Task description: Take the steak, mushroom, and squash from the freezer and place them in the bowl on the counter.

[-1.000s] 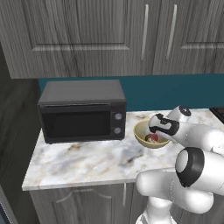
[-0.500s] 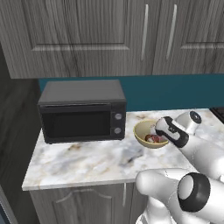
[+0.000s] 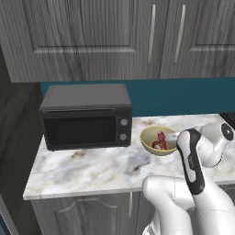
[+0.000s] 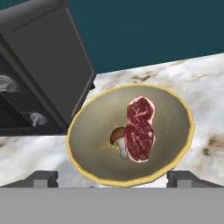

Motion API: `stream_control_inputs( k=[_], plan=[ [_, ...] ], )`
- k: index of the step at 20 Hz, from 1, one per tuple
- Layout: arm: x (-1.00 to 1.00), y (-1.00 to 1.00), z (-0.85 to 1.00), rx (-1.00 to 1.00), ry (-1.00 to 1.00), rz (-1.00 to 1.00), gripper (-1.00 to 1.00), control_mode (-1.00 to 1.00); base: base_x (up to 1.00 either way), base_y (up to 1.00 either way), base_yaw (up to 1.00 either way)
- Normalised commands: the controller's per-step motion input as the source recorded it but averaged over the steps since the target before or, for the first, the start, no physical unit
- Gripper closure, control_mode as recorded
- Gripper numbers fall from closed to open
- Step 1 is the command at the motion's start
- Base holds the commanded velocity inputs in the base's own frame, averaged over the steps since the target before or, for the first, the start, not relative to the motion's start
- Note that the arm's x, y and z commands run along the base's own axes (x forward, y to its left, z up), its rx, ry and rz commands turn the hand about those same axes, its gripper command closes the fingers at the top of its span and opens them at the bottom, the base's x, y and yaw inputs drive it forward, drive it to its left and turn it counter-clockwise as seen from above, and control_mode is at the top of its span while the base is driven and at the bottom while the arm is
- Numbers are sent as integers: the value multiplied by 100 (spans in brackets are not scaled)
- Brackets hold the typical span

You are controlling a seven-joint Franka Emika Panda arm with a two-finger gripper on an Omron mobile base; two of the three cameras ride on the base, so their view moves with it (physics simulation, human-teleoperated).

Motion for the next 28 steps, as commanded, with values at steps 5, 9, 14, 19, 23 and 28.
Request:
stream_control_inputs(
  k=[5, 9, 14, 19, 23, 28],
  plan=[
    [-91, 1, 73, 10, 1, -4, -100, -100, 0, 0, 0],
    [-73, 7, 73, 3, 0, -1, -100, -100, 0, 0, 0],
    [-51, 8, 67, 0, 4, 0, -100, -100, 0, 0, 0],
    [-63, 12, 45, 2, 5, 0, -100, -100, 0, 0, 0],
    [-27, 43, 15, -9, 10, -5, -100, -100, 0, 0, 0],
    [-1, 53, 10, -21, 2, -13, -100, -100, 0, 0, 0]
  ],
)
